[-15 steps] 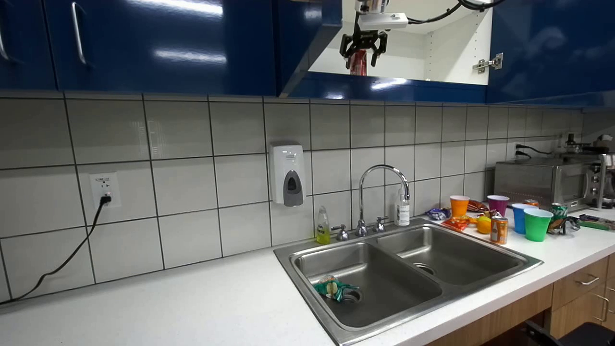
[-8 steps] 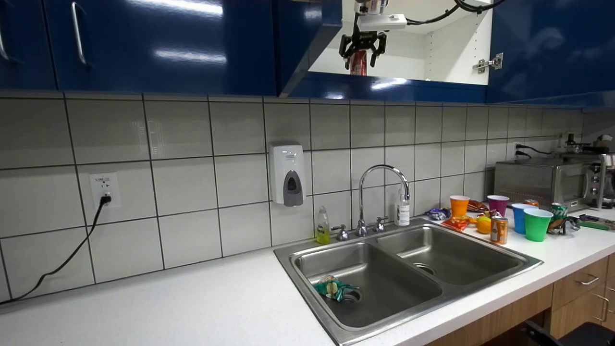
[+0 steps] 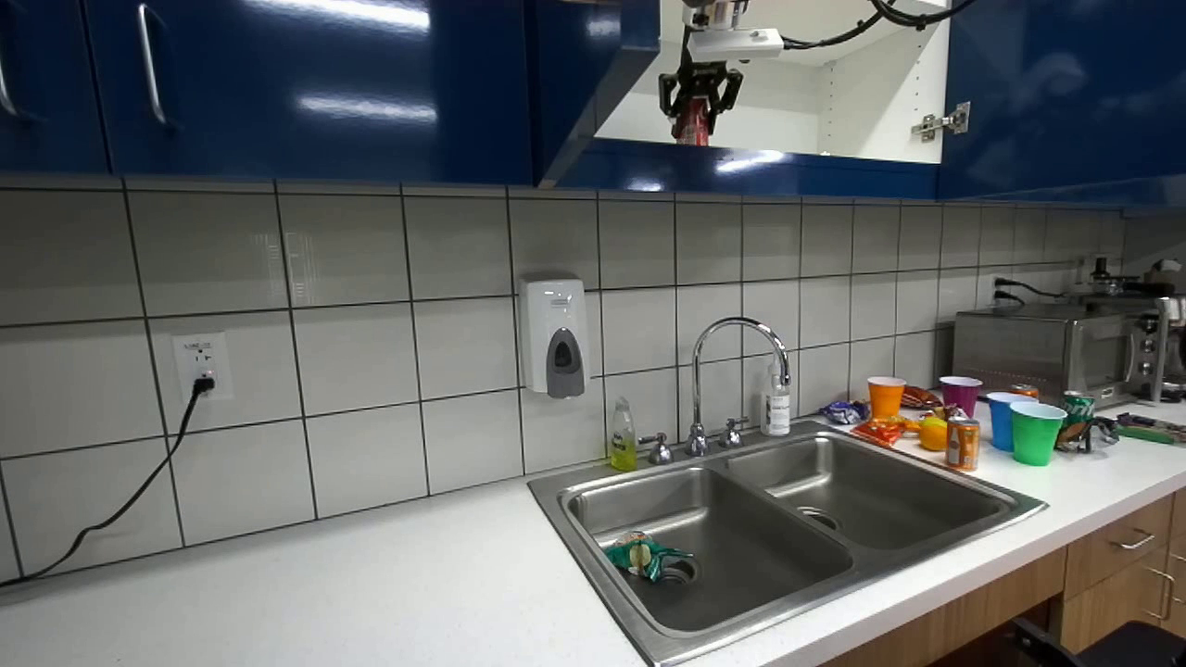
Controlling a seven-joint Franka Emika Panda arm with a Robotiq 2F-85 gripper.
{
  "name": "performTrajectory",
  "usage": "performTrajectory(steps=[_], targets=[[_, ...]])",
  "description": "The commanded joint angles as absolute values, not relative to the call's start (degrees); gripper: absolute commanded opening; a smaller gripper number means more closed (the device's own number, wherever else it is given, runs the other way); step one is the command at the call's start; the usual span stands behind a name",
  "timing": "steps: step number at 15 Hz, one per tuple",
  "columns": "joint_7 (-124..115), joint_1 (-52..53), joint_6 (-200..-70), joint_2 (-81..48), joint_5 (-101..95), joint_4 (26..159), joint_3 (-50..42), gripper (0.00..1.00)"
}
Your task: Remove the red can from the upper cabinet and put it in the sink on the left.
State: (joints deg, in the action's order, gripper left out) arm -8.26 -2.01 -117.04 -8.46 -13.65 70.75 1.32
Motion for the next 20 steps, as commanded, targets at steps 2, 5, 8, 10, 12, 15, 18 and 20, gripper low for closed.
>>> performTrajectory(steps=[2,5,8,10,12,15,18,20], targets=[[-9.1,-1.7,-115.7,-10.1,-14.9,68.0,1.2,0.39],[-9.0,-1.6,-115.6,-10.1,-14.9,68.2,1.3,0.39],[-9.0,-1.5,-115.4,-9.3,-15.0,68.7,1.3,0.39],[-9.0,-1.5,-115.6,-8.8,-14.8,69.1,1.3,0.39],[-9.2,-1.4,-115.7,-8.3,-15.1,69.6,1.3,0.39],[-9.4,-1.3,-115.8,-7.7,-15.2,70.1,1.3,0.39],[-9.5,-1.1,-115.8,-7.2,-15.3,70.3,1.2,0.39],[-9.4,-1.1,-115.8,-6.9,-15.2,70.4,1.2,0.39]])
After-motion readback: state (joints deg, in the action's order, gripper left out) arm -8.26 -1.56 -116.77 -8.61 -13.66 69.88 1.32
